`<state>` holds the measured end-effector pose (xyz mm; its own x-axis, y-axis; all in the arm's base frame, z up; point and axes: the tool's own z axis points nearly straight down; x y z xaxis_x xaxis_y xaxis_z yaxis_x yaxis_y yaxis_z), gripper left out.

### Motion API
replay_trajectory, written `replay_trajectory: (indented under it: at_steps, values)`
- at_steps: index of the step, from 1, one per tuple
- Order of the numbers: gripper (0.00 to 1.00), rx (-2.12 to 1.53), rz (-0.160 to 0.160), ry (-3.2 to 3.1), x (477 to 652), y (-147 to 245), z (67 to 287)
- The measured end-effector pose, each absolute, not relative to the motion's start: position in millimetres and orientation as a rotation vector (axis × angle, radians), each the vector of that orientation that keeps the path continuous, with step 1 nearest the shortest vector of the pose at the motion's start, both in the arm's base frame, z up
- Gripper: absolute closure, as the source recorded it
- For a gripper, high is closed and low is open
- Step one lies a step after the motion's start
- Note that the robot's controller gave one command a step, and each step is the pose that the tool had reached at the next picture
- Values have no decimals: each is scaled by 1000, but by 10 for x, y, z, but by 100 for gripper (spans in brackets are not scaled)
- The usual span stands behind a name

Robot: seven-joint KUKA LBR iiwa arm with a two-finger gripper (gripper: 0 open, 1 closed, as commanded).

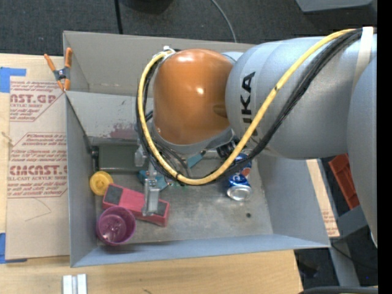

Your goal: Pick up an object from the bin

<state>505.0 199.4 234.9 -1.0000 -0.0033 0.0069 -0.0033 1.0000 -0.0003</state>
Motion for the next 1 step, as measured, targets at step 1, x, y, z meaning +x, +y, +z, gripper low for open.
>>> replay_trajectory:
  at_steps: [1]
  values:
    - [0, 2, -3, -3143, 5070, 1981, 2395]
